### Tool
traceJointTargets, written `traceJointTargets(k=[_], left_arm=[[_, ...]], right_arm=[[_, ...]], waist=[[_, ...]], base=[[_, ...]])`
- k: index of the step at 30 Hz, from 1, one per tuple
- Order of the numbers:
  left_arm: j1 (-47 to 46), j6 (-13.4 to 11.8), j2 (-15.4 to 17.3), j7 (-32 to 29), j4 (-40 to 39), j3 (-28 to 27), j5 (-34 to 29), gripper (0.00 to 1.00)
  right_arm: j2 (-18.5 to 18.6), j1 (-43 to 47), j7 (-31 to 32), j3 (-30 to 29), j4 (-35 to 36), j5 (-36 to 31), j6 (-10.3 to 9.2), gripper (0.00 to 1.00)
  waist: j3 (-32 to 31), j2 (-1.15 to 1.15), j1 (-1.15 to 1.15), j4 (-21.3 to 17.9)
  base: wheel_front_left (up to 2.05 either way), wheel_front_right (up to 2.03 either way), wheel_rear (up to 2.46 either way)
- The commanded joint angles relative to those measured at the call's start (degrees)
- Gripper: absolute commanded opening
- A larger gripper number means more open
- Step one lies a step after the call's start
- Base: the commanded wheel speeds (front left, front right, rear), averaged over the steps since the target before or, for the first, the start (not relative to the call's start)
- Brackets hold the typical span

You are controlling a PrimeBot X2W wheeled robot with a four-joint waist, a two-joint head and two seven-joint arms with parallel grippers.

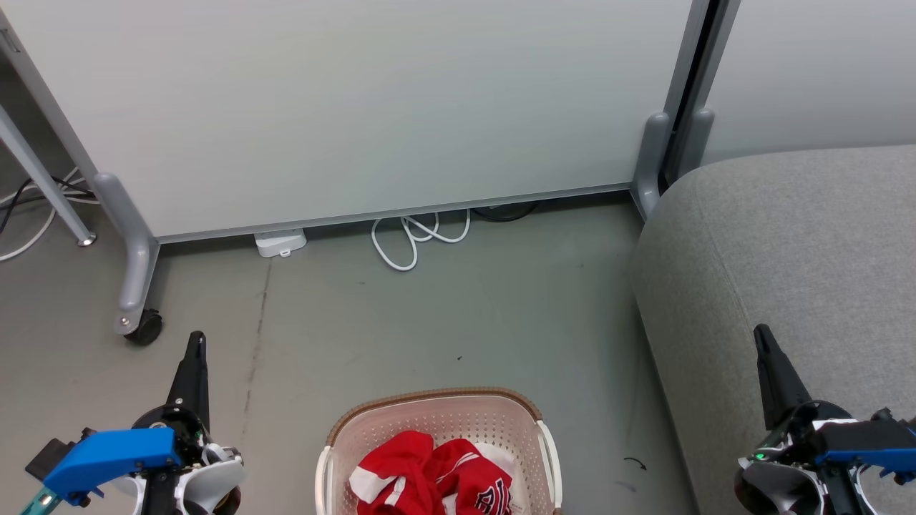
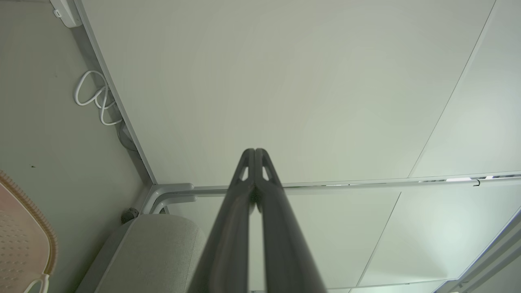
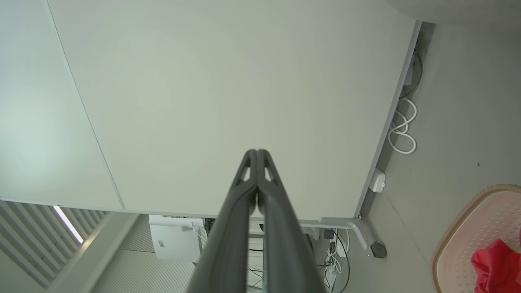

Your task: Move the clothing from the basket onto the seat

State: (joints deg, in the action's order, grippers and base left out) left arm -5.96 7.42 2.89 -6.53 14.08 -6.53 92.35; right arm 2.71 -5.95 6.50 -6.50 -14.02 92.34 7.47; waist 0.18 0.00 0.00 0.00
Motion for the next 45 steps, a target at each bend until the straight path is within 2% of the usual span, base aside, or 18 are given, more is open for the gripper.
traceJointTargets(k=[1,2,3,11,16,17,20,27,29,36,37,38,40,45], left_arm=[[-0.6,0.1,-0.1,-0.2,-0.2,-0.1,0.1,0.0],[-0.6,0.1,-0.1,-0.2,-0.2,-0.1,0.1,0.0],[0.1,0.0,0.0,0.0,0.2,0.0,0.0,1.0],[2.2,0.0,-0.3,1.4,1.4,1.0,-0.4,1.0],[2.3,0.0,-0.3,2.5,1.0,1.6,-2.8,1.0],[2.3,-0.3,-0.3,3.4,0.6,2.1,-5.8,1.0],[2.3,-0.5,-0.3,3.9,0.3,2.6,-8.2,1.0],[2.6,-1.4,-0.2,5.7,-0.6,4.0,-18.1,1.0],[2.7,-1.6,-0.2,6.4,-0.9,4.6,-22.2,1.0],[2.8,-2.4,0.2,8.2,-1.3,6.3,-32.6,1.0],[2.8,-2.4,0.2,8.2,-1.3,6.3,-32.6,1.0],[2.8,-3.0,0.4,9.5,-1.7,7.3,-38.8,1.0],[2.8,-3.0,0.4,9.5,-1.7,7.3,-38.8,1.0],[2.8,-3.2,0.5,10.5,-1.8,8.2,-43.3,1.0]], right_arm=[[0.3,-0.6,0.1,0.0,-0.1,0.2,0.05,0.0],[0.3,-0.6,0.1,0.0,-0.1,0.2,0.05,0.0],[0.0,0.1,0.0,0.0,-0.1,0.0,0.0,1.0],[-0.3,1.9,-1.3,1.3,-1.3,-0.6,-0.08,1.0],[-0.3,2.0,-2.5,1.8,-1.0,-3.0,-0.07,1.0],[-0.3,2.0,-3.3,2.1,-0.7,-6.1,-0.07,1.0],[-0.3,2.0,-3.9,2.2,-0.4,-8.7,-0.06,1.0],[-0.2,2.2,-5.7,2.4,0.7,-18.9,-0.05,1.0],[-0.2,2.4,-6.4,2.7,1.2,-23.6,-0.04,1.0],[-0.1,2.9,-8.2,3.4,2.0,-33.8,-0.03,1.0],[-0.1,2.9,-8.2,3.4,2.0,-33.8,-0.03,1.0],[-0.1,3.0,-9.5,3.5,2.1,-40.0,-0.01,1.0],[-0.1,3.0,-9.5,3.5,2.1,-40.0,-0.01,1.0],[0.0,3.0,-10.5,3.8,2.2,-44.5,-0.01,1.0]], waist=[[0.0,0.0,0.0,0.0],[0.0,0.0,0.0,0.0],[0.0,0.0,0.0,0.0],[0.0,0.0,0.01,0.0],[0.0,0.0,0.01,0.0],[0.0,0.0,0.01,0.0],[0.0,0.0,0.01,0.0],[0.0,0.0,0.01,0.0],[0.0,0.0,0.01,0.1],[0.1,0.0,0.01,0.2],[0.1,0.0,0.01,0.2],[0.3,0.0,0.01,0.2],[0.3,0.0,0.01,0.2],[0.3,0.0,0.01,0.3]], base=[[0.0,0.0,0.0],[0.0,0.0,0.0],[0.0,0.0,0.0],[0.0,0.0,0.0],[0.0,0.0,0.0],[0.0,0.0,0.0],[0.0,0.0,0.0],[0.0,0.0,0.0],[0.0,0.0,0.0],[0.0,0.0,0.0],[0.0,0.0,0.0],[0.0,0.0,0.0],[0.0,0.0,0.0],[0.0,0.0,0.0]])
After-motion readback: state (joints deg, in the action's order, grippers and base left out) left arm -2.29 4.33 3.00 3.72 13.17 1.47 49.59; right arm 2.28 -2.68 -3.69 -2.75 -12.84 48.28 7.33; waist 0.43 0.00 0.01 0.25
